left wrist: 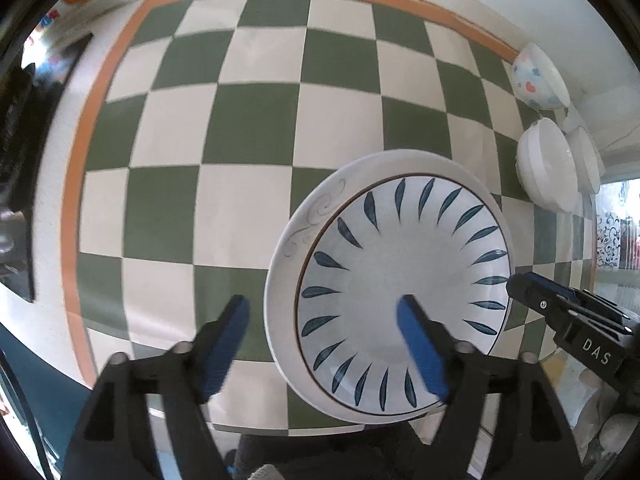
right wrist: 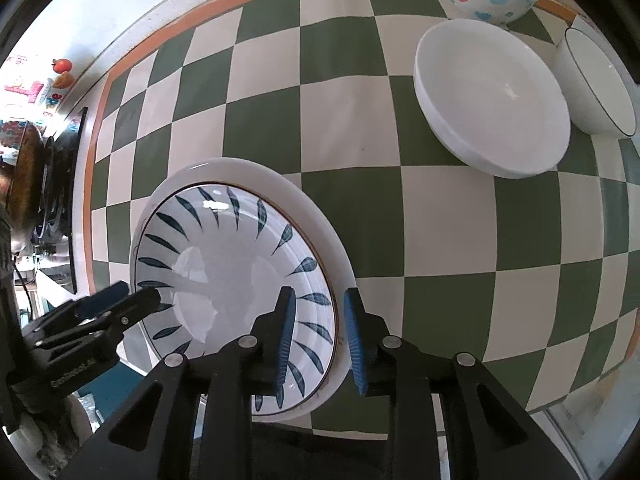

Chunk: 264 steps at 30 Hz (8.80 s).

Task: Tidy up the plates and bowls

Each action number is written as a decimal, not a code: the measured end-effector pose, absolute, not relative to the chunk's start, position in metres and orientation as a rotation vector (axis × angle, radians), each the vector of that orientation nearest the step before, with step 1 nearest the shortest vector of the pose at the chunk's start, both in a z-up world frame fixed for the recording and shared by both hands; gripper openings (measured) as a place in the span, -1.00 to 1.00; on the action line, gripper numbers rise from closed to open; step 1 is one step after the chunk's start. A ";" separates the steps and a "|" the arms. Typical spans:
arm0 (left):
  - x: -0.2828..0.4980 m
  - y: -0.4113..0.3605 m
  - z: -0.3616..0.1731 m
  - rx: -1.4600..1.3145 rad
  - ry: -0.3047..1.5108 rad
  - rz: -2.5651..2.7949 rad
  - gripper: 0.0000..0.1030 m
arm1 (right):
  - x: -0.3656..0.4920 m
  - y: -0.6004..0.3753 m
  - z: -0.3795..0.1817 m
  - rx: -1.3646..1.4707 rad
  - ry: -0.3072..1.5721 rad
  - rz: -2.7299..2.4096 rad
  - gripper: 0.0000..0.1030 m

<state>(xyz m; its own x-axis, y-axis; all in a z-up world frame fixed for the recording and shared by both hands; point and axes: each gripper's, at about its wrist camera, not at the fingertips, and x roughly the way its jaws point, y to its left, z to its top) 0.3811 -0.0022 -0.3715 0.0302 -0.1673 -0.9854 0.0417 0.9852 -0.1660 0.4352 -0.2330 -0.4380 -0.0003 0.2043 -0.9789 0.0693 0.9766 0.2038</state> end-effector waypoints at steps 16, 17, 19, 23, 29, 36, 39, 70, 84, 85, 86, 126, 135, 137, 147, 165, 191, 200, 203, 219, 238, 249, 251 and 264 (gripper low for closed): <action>0.314 0.001 -0.285 -0.074 1.364 -0.226 0.77 | 0.349 -0.217 -0.361 0.166 1.420 0.133 0.24; 0.311 0.001 -0.279 -0.072 1.358 -0.229 0.77 | 0.343 -0.218 -0.351 0.180 1.402 0.136 0.25; 0.303 0.002 -0.265 -0.082 1.338 -0.234 0.77 | 0.334 -0.219 -0.336 0.200 1.381 0.138 0.25; 0.290 0.006 -0.236 -0.079 1.289 -0.249 0.77 | 0.317 -0.218 -0.298 0.224 1.322 0.149 0.25; 0.278 0.014 -0.216 -0.102 1.284 -0.284 0.77 | 0.298 -0.210 -0.260 0.236 1.279 0.162 0.26; 0.277 0.013 -0.215 -0.105 1.275 -0.322 0.77 | 0.288 -0.206 -0.245 0.266 1.261 0.150 0.26; 0.284 0.002 -0.214 -0.084 1.251 -0.318 0.77 | 0.291 -0.223 -0.245 0.324 1.248 0.119 0.27; 0.510 -0.219 -0.396 -0.006 1.533 -0.248 0.58 | 0.547 -0.464 -0.461 0.449 1.514 0.070 0.26; 0.512 -0.214 -0.417 -0.078 1.607 -0.311 -0.63 | 0.561 -0.451 -0.471 0.463 1.533 0.108 -0.77; 0.511 -0.215 -0.416 -0.081 1.606 -0.317 -0.64 | 0.560 -0.450 -0.471 0.459 1.535 0.110 -0.81; 0.509 -0.216 -0.414 -0.087 1.601 -0.325 -0.65 | 0.560 -0.448 -0.470 0.442 1.530 0.108 -0.82; 0.389 -0.259 -0.416 0.010 1.688 -0.404 -0.67 | 0.423 -0.458 -0.466 0.437 1.628 0.123 -0.82; 0.395 -0.242 -0.387 -0.028 1.671 -0.392 -0.65 | 0.436 -0.459 -0.474 0.468 1.683 0.155 -0.78; 0.399 -0.239 -0.367 -0.042 1.639 -0.387 -0.65 | 0.439 -0.469 -0.464 0.495 1.666 0.160 -0.76; 0.499 -0.306 -0.323 -0.100 1.580 -0.481 -0.57 | 0.490 -0.556 -0.393 0.569 1.458 0.041 -0.29; 0.562 -0.378 -0.412 -0.052 1.740 -0.464 -0.61 | 0.571 -0.612 -0.462 0.658 1.536 -0.027 -0.27; 0.540 -0.387 -0.384 0.031 1.621 -0.458 -0.79 | 0.568 -0.590 -0.452 0.571 1.506 -0.004 -0.83; 0.517 -0.368 -0.352 0.019 1.567 -0.490 -0.79 | 0.549 -0.578 -0.429 0.572 1.480 0.032 -0.84; 0.504 -0.359 -0.339 0.012 1.545 -0.495 -0.79 | 0.534 -0.568 -0.418 0.560 1.477 0.048 -0.84; 0.415 -0.266 -0.306 -0.054 1.511 -0.478 -0.79 | 0.440 -0.490 -0.381 0.521 1.490 0.167 -0.84; 0.384 -0.246 -0.365 -0.060 1.625 -0.437 -0.79 | 0.414 -0.457 -0.432 0.458 1.608 0.169 -0.82; 0.387 -0.244 -0.359 -0.068 1.641 -0.452 -0.79 | 0.419 -0.454 -0.442 0.470 1.655 0.161 -0.78; 0.394 -0.242 -0.342 -0.067 1.606 -0.453 -0.78 | 0.421 -0.458 -0.432 0.489 1.649 0.178 -0.78; 0.564 -0.257 -0.307 -0.170 1.503 -0.328 -0.47 | 0.559 -0.514 -0.358 0.500 1.417 0.123 -0.23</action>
